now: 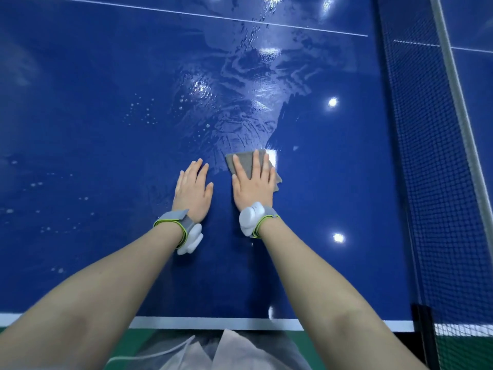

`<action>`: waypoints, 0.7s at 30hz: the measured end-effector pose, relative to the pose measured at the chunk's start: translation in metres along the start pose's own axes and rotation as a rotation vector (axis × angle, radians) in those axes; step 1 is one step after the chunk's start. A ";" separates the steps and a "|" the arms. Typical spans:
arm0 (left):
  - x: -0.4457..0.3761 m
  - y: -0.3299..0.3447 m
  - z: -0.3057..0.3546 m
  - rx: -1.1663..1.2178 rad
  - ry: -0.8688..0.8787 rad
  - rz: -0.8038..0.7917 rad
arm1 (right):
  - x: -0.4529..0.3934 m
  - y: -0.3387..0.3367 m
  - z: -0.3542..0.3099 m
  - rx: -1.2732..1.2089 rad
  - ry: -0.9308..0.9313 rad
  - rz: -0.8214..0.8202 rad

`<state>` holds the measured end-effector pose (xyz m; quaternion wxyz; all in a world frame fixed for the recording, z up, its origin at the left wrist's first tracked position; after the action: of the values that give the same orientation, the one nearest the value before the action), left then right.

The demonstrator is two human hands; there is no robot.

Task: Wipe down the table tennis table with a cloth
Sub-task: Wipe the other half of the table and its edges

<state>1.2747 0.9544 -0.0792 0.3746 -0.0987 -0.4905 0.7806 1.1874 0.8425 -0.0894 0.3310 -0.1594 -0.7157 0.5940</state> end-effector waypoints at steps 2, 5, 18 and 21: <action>-0.001 0.001 0.000 -0.001 -0.002 0.004 | -0.003 -0.001 -0.004 -0.009 -0.071 0.033; -0.002 0.002 -0.001 -0.012 0.001 0.011 | -0.012 -0.004 0.011 0.008 -0.171 0.065; -0.033 0.003 -0.004 -0.037 0.057 0.058 | -0.044 -0.012 0.024 -0.032 0.130 0.051; -0.043 0.003 -0.002 -0.063 0.083 0.073 | -0.043 -0.014 0.007 0.010 -0.029 0.032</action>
<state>1.3042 0.9258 -0.0916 0.3625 -0.1605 -0.4950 0.7732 1.2165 0.8075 -0.0891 0.3116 -0.1606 -0.7149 0.6050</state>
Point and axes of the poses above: each hand's wrist, its own x-axis away from the middle knuckle, its own y-axis out of the palm, z = x × y, the point moved 2 cm from there along -x, towards the middle knuckle, and after that the axes turned 6 degrees about x, right-handed, at the moved point
